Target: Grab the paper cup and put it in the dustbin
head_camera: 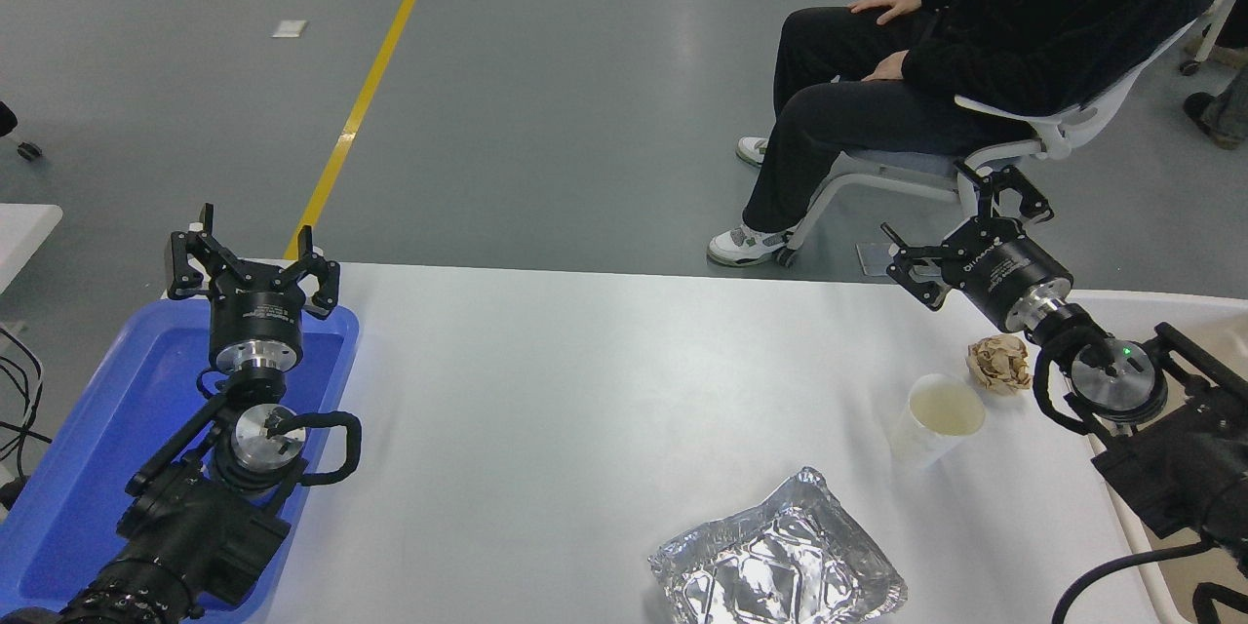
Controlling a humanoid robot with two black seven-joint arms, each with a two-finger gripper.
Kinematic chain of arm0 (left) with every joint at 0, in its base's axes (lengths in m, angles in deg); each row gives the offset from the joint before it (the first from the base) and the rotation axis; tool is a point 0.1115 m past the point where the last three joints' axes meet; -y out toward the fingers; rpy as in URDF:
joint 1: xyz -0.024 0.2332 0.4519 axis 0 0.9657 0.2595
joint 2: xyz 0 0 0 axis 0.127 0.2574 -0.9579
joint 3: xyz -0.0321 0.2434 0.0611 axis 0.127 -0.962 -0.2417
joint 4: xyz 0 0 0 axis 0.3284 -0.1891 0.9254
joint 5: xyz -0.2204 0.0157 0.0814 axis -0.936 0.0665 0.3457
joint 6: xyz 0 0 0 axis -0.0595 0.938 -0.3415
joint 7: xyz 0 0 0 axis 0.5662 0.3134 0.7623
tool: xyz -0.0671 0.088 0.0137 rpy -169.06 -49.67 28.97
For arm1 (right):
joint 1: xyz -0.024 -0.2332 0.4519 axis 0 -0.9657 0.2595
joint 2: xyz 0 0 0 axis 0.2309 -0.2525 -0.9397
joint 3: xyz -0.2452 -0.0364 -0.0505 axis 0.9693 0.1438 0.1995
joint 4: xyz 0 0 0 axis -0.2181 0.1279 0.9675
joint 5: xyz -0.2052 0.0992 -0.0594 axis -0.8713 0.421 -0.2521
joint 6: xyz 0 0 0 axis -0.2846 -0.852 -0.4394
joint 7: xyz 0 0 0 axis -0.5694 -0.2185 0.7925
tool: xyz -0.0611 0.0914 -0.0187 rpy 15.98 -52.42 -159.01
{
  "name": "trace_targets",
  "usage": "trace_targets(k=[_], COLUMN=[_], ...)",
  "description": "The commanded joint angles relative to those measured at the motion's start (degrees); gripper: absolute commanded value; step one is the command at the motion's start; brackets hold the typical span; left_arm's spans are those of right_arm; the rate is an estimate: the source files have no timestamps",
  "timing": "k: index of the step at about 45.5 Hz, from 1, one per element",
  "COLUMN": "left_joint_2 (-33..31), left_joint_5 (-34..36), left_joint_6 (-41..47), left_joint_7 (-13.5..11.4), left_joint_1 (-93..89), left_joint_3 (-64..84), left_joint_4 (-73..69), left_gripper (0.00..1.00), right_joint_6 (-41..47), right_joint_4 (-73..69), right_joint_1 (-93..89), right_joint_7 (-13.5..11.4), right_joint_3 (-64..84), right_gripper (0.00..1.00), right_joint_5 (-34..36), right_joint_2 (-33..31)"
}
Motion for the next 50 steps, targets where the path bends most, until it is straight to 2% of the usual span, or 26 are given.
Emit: trace_targets(k=[1, 26, 29, 36, 42, 50], left_joint_2=[-0.01, 0.08, 0.08, 0.08, 0.08, 0.08], left_joint_5=[0.00, 0.00, 0.00, 0.00, -0.09, -0.09], left_joint_6=[0.00, 0.00, 0.00, 0.00, 0.00, 0.00], left_joint_7=[-0.04, -0.04, -0.04, -0.04, -0.04, -0.04], left_joint_1=[0.00, 0.00, 0.00, 0.00, 0.00, 0.00], left_joint_3=[0.00, 0.00, 0.00, 0.00, 0.00, 0.00], left_joint_4=[-0.02, -0.02, -0.02, 0.07, -0.02, -0.02], left_gripper=[0.99, 0.99, 0.99, 0.99, 0.99, 0.99], right_joint_6=[0.03, -0.59, -0.67, -0.67, -0.67, -1.29], right_joint_4=[0.19, -2.44, -2.53, -3.50, -4.20, -6.83], right_joint_1=[-0.08, 2.29, 3.17, 6.95, 12.04, 20.74], right_joint_7=[0.01, -0.16, -0.25, -0.87, -2.18, -2.54], right_joint_3=[0.01, 2.91, 3.44, 4.93, 9.23, 20.56], right_gripper=[1.00, 1.00, 1.00, 1.00, 1.00, 1.00], right_joint_5=[-0.45, -1.85, -4.04, -9.76, -11.26, -11.87], right_joint_2=[0.13, 0.30, -0.31, -3.91, -8.30, -16.30])
